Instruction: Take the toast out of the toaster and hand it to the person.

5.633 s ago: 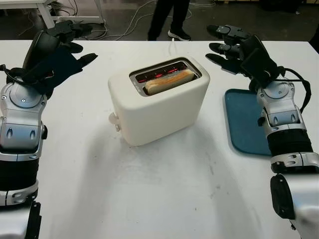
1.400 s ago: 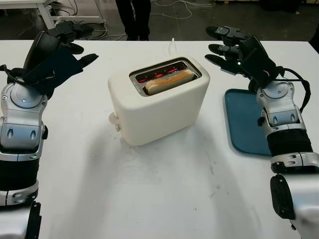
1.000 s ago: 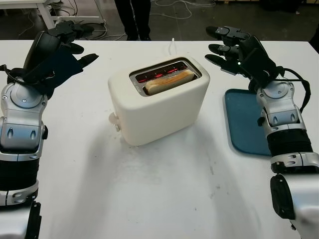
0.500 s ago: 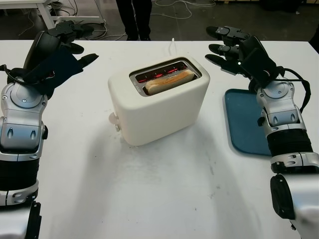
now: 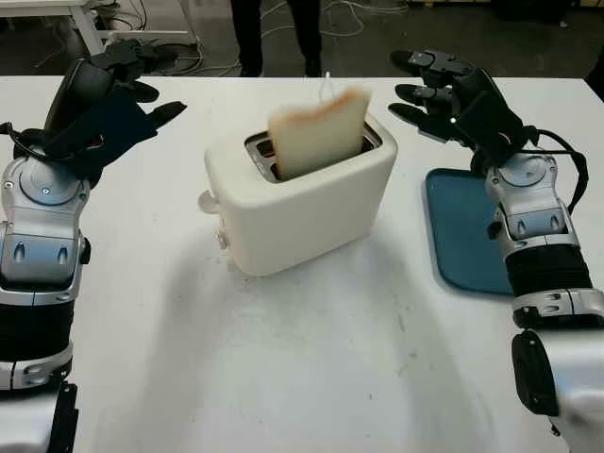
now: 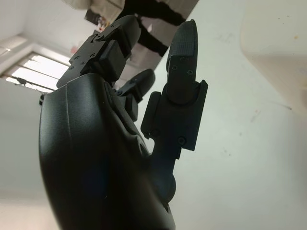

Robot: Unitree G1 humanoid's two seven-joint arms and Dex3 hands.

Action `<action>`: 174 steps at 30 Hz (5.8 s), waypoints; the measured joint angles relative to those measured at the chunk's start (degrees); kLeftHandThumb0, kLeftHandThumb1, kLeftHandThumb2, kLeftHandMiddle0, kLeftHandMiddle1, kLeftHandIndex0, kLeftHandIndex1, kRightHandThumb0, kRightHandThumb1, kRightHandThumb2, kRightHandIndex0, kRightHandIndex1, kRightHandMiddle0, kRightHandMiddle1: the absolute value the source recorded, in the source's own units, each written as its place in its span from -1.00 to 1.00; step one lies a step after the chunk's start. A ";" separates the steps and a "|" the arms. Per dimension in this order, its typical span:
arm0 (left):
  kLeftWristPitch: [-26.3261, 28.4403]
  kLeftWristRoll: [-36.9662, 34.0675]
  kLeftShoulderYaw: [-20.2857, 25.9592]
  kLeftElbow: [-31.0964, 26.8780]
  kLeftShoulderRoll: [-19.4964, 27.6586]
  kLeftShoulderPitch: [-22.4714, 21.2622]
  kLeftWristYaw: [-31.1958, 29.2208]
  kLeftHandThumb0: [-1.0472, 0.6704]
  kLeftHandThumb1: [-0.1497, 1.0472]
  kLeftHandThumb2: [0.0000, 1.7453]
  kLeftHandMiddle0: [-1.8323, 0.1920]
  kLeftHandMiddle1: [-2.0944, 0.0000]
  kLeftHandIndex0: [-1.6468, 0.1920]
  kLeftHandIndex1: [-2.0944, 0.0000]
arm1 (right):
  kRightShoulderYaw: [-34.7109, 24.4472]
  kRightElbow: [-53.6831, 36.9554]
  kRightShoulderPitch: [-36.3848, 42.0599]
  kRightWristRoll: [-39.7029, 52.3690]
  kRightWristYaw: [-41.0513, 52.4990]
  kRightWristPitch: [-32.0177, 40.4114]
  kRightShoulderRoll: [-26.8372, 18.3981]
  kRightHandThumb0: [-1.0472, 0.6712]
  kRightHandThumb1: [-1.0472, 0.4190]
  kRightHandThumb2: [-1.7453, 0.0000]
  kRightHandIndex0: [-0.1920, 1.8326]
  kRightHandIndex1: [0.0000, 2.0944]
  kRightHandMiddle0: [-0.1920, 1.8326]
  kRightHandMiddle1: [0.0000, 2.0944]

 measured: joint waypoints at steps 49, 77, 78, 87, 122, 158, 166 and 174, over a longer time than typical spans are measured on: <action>0.90 0.08 0.01 -0.47 0.16 0.00 0.05 -0.35 0.79 -0.79 0.54 0.17 0.28 0.70 | 8.58 -4.52 -8.75 -2.08 19.08 -24.12 -2.01 -0.73 -0.48 1.00 -0.50 -0.18 -0.11 -0.97; 0.21 0.04 0.00 -0.07 0.16 0.00 0.14 -0.36 0.79 -0.80 0.57 0.15 0.28 0.70 | 11.99 3.17 -8.87 -12.26 9.52 -27.51 -1.27 -0.46 -0.45 1.00 -0.33 -0.25 -0.01 -0.91; 0.21 0.04 0.00 -0.07 0.16 0.00 0.14 -0.36 0.79 -0.80 0.57 0.16 0.28 0.70 | 12.16 3.25 -8.96 -12.86 8.95 -27.88 -1.34 -0.45 -0.46 0.99 -0.30 -0.25 0.01 -0.91; 0.23 0.11 0.00 -0.08 0.16 0.00 0.14 -0.32 0.79 -0.79 0.56 0.16 0.28 0.70 | 13.67 4.35 -9.19 -15.41 5.99 -30.46 -1.92 -0.23 -0.60 0.98 0.00 -0.28 0.19 -0.86; 0.48 1.16 0.01 -0.19 0.14 0.00 0.22 -0.35 0.79 -0.80 0.55 0.20 0.28 0.74 | 15.97 9.76 -11.99 -23.37 -9.07 -36.43 -5.06 -0.32 -0.83 0.52 0.23 0.67 -0.04 0.67; 2.11 1.42 0.05 -1.38 -0.16 0.00 0.22 -0.24 0.79 -0.79 0.55 0.20 0.28 0.77 | -2.49 41.88 -25.61 -3.82 -28.17 -9.83 1.54 -0.04 -0.83 0.56 -0.08 0.67 -0.38 0.67; 2.16 1.99 0.05 -1.39 -0.12 0.01 0.22 -0.28 0.79 -0.78 0.54 0.23 0.27 0.79 | -1.97 43.43 -23.06 -5.42 -31.94 -7.85 3.81 -0.05 -0.83 0.59 -0.12 0.67 -0.37 0.60; 2.71 2.01 0.05 -1.52 -0.12 0.01 0.21 -0.30 0.79 -0.78 0.54 0.25 0.27 0.80 | -2.77 44.09 -22.21 -5.88 -33.80 -6.73 4.24 0.01 -0.83 0.58 -0.18 0.67 -0.48 0.67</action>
